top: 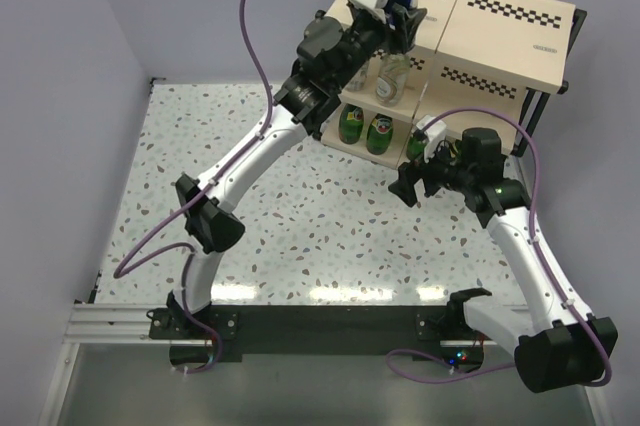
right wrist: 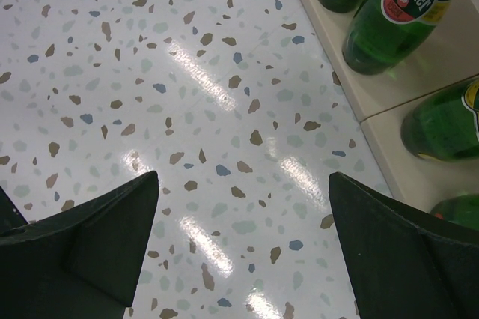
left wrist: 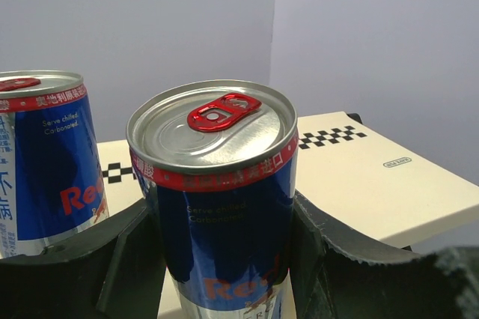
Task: Place and organize the beverage onto the shelf
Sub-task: Place the drink on the shelf.
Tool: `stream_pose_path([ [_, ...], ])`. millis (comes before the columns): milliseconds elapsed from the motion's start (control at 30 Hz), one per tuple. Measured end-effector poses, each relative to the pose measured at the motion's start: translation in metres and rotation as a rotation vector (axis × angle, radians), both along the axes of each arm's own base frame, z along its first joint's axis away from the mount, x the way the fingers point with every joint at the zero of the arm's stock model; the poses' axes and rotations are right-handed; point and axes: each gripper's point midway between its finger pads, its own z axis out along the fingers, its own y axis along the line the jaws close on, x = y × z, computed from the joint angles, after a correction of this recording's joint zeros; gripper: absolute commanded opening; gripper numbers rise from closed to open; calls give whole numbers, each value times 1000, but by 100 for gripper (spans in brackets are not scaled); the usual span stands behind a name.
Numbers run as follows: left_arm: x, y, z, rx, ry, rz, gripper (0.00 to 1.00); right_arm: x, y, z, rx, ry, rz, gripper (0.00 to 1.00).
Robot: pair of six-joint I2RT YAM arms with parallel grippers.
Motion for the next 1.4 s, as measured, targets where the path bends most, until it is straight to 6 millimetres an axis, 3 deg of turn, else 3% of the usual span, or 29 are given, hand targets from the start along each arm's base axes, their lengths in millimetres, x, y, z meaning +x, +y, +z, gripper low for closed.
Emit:
stream_pose_path([
  [667, 25, -3, -2, -73, -57, 43, 5, -3, 6, -1, -1, 4, 22, 99],
  [867, 29, -2, 0, -90, -74, 49, 13, -3, 9, -6, -6, 20, 29, 99],
  [1000, 31, -2, 0, -91, -79, 52, 25, -3, 9, -6, -7, 22, 30, 99],
  [1400, 32, -2, -1, -91, -87, 54, 45, -3, 9, -7, -10, 23, 34, 99],
])
